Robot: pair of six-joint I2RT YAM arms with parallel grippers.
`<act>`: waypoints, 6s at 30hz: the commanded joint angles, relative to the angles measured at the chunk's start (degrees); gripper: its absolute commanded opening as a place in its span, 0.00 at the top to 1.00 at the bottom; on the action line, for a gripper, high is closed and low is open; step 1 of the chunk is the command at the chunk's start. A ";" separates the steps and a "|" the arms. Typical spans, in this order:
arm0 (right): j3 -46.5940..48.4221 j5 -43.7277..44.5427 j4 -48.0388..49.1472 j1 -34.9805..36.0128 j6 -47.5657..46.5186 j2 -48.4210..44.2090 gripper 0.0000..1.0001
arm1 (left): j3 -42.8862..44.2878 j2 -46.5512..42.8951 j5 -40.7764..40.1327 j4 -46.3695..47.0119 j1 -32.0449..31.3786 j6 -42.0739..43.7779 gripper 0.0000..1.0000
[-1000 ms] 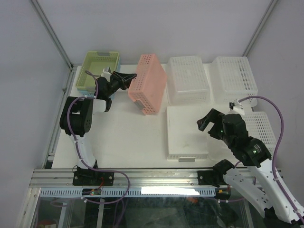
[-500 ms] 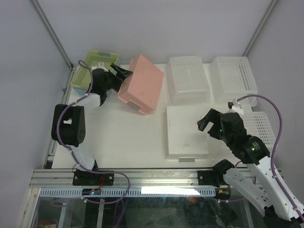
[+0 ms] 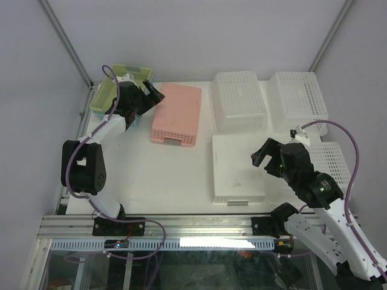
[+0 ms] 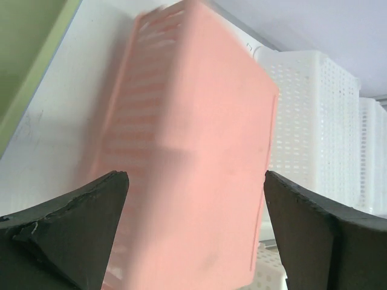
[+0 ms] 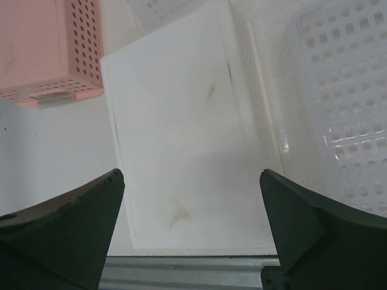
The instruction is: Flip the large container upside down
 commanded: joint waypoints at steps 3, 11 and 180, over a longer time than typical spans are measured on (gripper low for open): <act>2.60 1.99 -0.08 -0.07 -0.26 0.28 0.01 | 3.13 -7.30 -6.08 -2.45 -1.92 7.84 0.01; 0.72 1.72 -0.11 -0.09 1.02 -2.09 0.01 | 4.40 -10.36 -11.18 -8.72 -6.46 16.55 0.01; -0.02 3.53 1.92 -0.09 -2.42 -3.70 0.01 | 40.36 17.35 -18.26 -30.55 3.23 37.70 1.00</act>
